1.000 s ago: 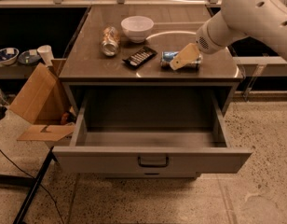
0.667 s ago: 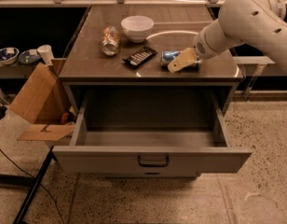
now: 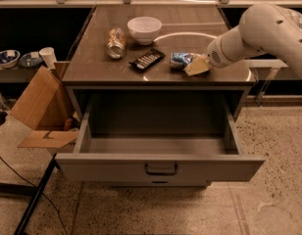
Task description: Place redbull can into top drawer
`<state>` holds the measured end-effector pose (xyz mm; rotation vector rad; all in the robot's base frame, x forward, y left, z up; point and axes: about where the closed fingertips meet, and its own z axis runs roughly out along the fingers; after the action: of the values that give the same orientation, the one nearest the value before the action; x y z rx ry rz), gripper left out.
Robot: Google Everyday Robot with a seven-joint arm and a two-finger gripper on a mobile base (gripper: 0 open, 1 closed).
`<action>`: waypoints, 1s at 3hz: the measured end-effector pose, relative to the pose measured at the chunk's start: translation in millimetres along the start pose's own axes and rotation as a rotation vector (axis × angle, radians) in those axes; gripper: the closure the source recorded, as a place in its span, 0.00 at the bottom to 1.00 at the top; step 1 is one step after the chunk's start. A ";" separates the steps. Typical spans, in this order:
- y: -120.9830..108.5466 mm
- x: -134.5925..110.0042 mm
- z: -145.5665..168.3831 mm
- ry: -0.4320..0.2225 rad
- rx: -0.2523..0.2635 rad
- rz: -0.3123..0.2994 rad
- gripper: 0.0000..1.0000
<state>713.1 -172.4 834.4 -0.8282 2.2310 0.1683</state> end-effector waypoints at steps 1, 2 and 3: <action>5.5 1.5 -38.1 -0.056 -0.022 -0.046 0.63; 34.0 1.6 -110.0 -0.115 -0.017 -0.166 0.96; 65.1 1.2 -140.5 -0.136 -0.025 -0.266 1.00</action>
Offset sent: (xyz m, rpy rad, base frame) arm -0.1307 -0.0265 0.1115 -0.0451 -0.1973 0.1848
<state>588.6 -171.5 926.5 -1.0845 1.9750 0.1218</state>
